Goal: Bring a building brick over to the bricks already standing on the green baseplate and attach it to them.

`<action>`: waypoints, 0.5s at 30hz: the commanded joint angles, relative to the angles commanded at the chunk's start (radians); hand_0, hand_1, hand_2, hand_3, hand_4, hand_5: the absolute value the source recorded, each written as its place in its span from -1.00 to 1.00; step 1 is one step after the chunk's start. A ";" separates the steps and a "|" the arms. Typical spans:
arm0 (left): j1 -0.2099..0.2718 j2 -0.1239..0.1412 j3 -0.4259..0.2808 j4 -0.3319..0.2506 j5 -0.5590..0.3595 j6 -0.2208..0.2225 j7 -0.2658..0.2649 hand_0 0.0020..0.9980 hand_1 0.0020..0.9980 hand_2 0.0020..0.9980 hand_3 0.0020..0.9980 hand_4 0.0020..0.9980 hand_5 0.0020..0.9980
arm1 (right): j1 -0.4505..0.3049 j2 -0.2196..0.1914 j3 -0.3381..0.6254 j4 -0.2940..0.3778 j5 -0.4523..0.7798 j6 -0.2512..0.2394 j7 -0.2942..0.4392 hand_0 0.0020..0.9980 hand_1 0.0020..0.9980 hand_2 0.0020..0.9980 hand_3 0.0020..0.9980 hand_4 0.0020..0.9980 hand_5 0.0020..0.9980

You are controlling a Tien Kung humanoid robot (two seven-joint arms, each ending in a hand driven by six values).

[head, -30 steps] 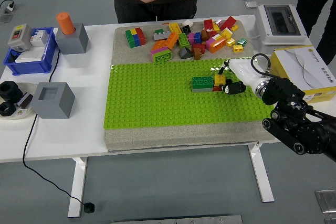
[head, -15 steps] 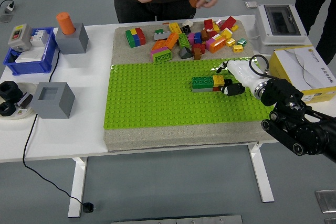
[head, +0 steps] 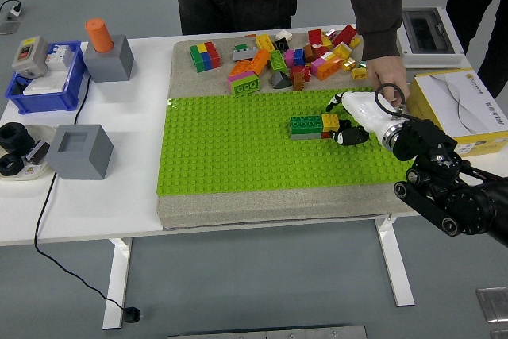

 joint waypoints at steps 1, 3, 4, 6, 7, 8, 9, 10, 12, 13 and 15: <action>0.000 0.000 0.000 0.000 0.000 0.000 0.000 0.57 0.56 0.44 -0.09 1.00 0.63 | 0.000 -0.002 0.002 0.007 0.000 0.001 0.000 0.40 0.45 0.61 0.32 0.44 -0.58; 0.000 0.000 -0.001 0.000 0.000 0.000 0.000 0.57 0.56 0.44 -0.09 1.00 0.63 | 0.000 -0.005 0.004 0.016 0.000 0.003 -0.001 0.40 0.45 0.61 0.32 0.44 -0.58; 0.001 0.000 -0.002 0.000 0.001 0.000 0.000 0.57 0.56 0.44 -0.09 1.00 0.63 | 0.000 -0.007 0.006 0.023 0.002 0.005 -0.002 0.40 0.45 0.61 0.32 0.44 -0.58; 0.001 0.000 -0.002 0.000 0.002 -0.001 0.001 0.56 0.55 0.44 -0.09 1.00 0.63 | 0.000 -0.013 0.008 0.037 0.005 0.009 -0.003 0.41 0.45 0.62 0.33 0.61 -0.50; 0.001 0.000 -0.003 0.000 0.002 -0.001 0.001 0.56 0.55 0.44 -0.09 1.00 0.63 | -0.001 -0.015 0.009 0.041 0.007 0.010 -0.003 0.41 0.45 0.62 0.33 0.61 -0.50; 0.001 0.000 -0.003 0.000 0.001 0.000 0.001 0.56 0.55 0.44 -0.09 1.00 0.63 | -0.002 -0.019 0.009 0.049 0.011 0.012 -0.004 0.41 0.45 0.62 0.33 0.61 -0.50; 0.001 -0.001 -0.003 0.000 0.001 0.000 0.001 0.56 0.55 0.44 -0.09 1.00 0.63 | -0.003 -0.023 0.010 0.056 0.015 0.014 -0.005 0.41 0.45 0.62 0.33 0.61 -0.50; 0.002 -0.001 -0.002 0.000 0.000 0.000 0.000 0.56 0.55 0.44 -0.09 1.00 0.63 | -0.005 -0.027 0.010 0.064 0.018 0.015 -0.005 0.41 0.45 0.62 0.33 0.61 -0.50; 0.003 -0.001 -0.002 0.000 -0.002 0.000 0.000 0.56 0.55 0.44 -0.09 1.00 0.63 | -0.008 -0.036 0.012 0.082 0.020 0.017 -0.006 0.41 0.46 0.63 0.33 0.81 -0.25; 0.003 -0.002 -0.001 0.000 -0.003 0.000 0.000 0.56 0.55 0.44 -0.09 1.00 0.63 | -0.012 -0.044 0.016 0.098 0.017 0.017 -0.007 0.41 0.46 0.63 0.33 0.81 -0.25; 0.004 -0.002 -0.001 0.000 -0.003 0.001 0.000 0.56 0.55 0.44 -0.09 1.00 0.63 | -0.016 -0.054 0.021 0.117 0.007 0.019 -0.010 0.41 0.46 0.63 0.33 0.81 -0.25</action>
